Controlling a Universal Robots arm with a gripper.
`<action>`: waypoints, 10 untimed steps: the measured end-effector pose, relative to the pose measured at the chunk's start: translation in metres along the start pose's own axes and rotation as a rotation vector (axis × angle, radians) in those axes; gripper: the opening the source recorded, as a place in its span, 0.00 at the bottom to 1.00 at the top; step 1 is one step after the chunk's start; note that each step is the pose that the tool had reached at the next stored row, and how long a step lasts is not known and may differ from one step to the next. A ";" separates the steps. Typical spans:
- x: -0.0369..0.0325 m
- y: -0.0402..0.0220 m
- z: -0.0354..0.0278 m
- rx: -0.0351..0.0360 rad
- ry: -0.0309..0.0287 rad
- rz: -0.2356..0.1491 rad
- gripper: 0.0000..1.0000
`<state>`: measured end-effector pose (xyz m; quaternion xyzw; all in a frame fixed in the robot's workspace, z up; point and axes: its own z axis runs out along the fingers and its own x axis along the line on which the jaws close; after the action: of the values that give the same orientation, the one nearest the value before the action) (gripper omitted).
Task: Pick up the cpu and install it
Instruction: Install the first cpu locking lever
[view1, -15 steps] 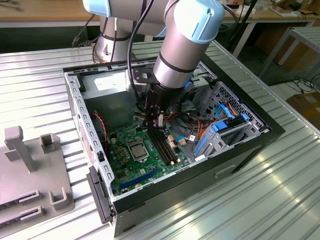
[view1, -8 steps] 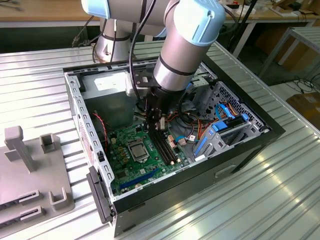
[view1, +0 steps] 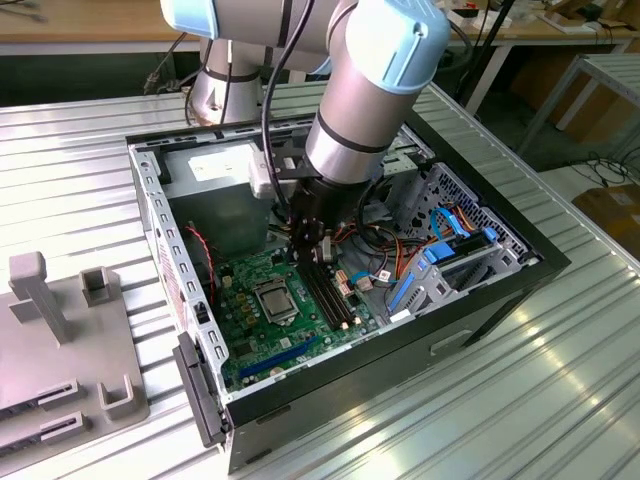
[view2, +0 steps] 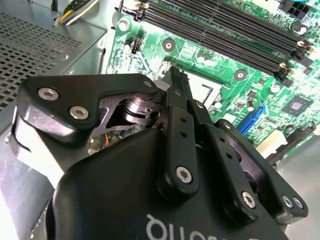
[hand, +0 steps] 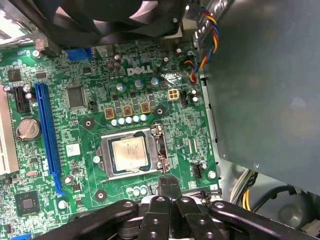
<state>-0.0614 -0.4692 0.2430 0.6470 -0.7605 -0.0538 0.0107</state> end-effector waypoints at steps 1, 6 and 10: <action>0.0003 0.0005 0.0001 -0.0004 -0.0013 -0.003 0.11; 0.0004 0.0006 0.0003 -0.0010 -0.0015 -0.010 0.11; 0.0004 0.0006 0.0002 -0.0010 -0.0014 -0.010 0.11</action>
<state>-0.0622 -0.4695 0.2428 0.6508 -0.7572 -0.0547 0.0102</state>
